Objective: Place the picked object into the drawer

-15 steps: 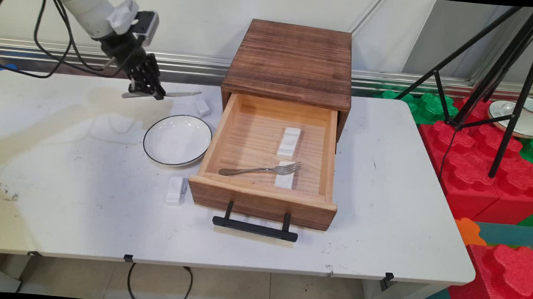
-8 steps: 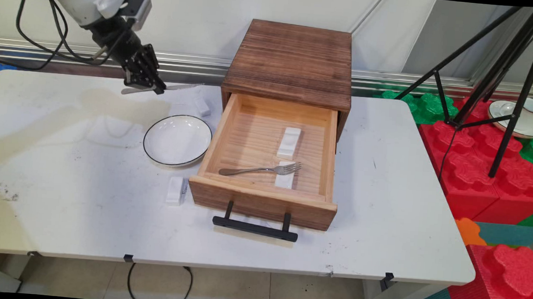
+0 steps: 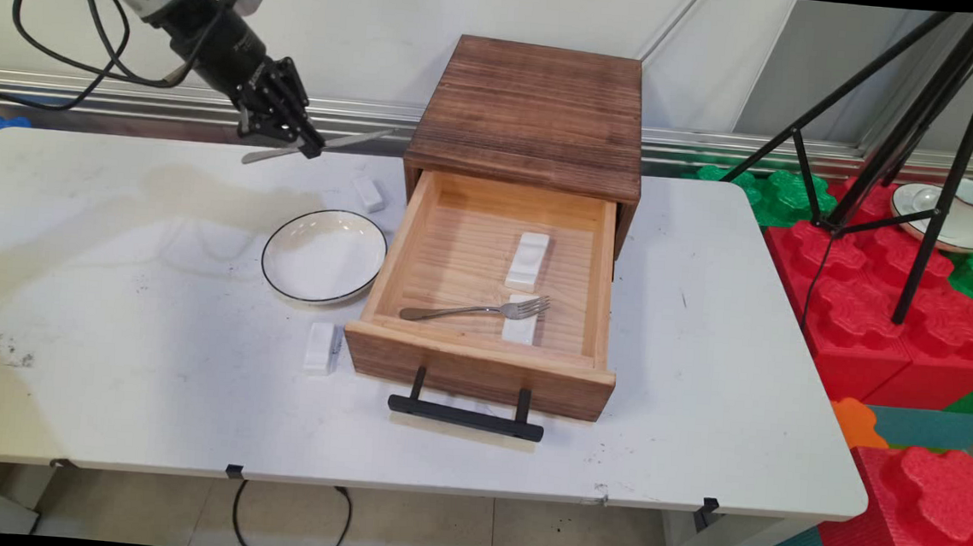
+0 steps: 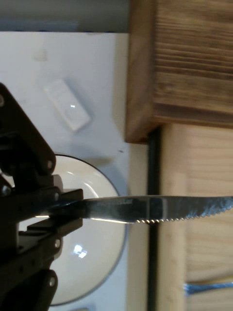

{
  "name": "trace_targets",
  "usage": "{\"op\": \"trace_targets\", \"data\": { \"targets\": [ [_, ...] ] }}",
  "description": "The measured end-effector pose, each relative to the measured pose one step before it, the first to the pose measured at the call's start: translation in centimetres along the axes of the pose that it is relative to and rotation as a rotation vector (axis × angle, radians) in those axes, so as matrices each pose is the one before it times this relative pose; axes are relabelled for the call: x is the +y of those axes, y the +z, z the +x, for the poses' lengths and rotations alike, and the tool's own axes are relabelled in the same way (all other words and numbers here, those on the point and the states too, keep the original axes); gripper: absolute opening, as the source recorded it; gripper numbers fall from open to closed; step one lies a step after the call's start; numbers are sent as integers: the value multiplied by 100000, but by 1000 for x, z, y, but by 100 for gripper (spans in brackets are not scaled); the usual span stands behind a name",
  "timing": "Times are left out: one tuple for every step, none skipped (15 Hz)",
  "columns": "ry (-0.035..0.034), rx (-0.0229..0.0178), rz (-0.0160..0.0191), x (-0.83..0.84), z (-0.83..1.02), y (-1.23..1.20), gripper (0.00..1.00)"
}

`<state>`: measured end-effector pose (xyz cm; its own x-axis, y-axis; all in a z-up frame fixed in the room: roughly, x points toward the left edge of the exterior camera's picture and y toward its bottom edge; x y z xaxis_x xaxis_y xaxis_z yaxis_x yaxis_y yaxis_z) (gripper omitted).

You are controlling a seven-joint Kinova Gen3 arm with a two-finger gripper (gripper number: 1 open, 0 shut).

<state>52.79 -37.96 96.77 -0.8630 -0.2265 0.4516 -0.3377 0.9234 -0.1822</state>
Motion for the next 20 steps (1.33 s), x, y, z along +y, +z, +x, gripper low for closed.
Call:
{"op": "trace_targets", "data": {
  "targets": [
    [420,1296,-320,193,544,-160,0],
    [343,823,-225,143,378,-76,0],
    [440,1141,-248,200,536,-86,0],
    [315,630,-175,146,365,-11,0],
    [371,955,-238,221,537,4,0],
    [469,1042,-284,278,649,74,0],
    [307,636,-125,173,396,66,0],
    [513,824,-208,246,592,142,0],
    [356,626,-119,151,451,150,0],
    [500,857,-143,249,656,216,0],
    [378,526,-22,155,454,176,0],
    [578,719,-45,226,664,284,0],
    [818,888,82,288,912,424,0],
    [535,588,212,219,722,360,0],
    [475,550,215,191,706,372,0],
    [287,349,125,110,480,280,0],
    [366,456,246,169,698,414,0],
    [277,261,155,108,460,291,0],
    [336,387,258,153,652,435,0],
    [316,443,265,183,731,527,0]
  ]
}}
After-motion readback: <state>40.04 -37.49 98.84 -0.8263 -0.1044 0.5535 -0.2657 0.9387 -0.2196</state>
